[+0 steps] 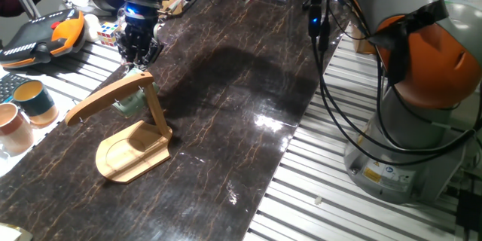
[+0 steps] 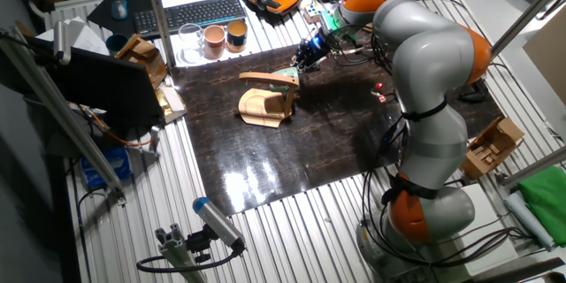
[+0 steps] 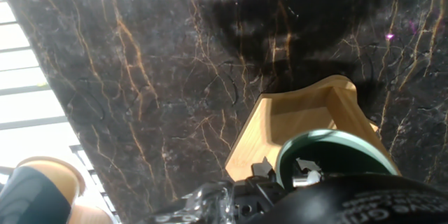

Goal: Take the cup off the cup rack

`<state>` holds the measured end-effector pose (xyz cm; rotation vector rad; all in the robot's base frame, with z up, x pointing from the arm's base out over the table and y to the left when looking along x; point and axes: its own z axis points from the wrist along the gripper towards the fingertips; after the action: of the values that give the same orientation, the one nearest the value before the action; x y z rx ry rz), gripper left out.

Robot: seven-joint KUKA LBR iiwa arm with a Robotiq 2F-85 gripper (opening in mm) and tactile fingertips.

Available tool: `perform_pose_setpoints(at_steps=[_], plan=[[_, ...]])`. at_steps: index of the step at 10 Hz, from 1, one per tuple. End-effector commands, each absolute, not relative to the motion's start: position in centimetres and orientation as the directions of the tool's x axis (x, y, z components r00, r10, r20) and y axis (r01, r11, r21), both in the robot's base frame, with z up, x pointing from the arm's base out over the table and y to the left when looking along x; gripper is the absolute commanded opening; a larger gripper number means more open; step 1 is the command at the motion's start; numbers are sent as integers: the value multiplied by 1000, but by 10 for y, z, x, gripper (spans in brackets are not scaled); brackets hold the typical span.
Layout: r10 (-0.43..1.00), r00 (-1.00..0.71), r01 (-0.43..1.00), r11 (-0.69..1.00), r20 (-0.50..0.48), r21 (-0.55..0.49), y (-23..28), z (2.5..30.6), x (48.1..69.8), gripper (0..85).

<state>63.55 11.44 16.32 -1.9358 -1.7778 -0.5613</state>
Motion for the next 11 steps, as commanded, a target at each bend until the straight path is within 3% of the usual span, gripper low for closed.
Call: perform_pose_setpoints(at_steps=[1,5,6,7,11], plan=[[813,85,996,-66,576,-53,114,163,636,257],[805,83,997,-64,587,-54,115,162,635,237],[805,80,997,-61,587,-52,115,163,635,190],[806,71,997,-54,588,-47,115,163,634,20],[806,86,996,-67,586,-54,114,162,634,10]])
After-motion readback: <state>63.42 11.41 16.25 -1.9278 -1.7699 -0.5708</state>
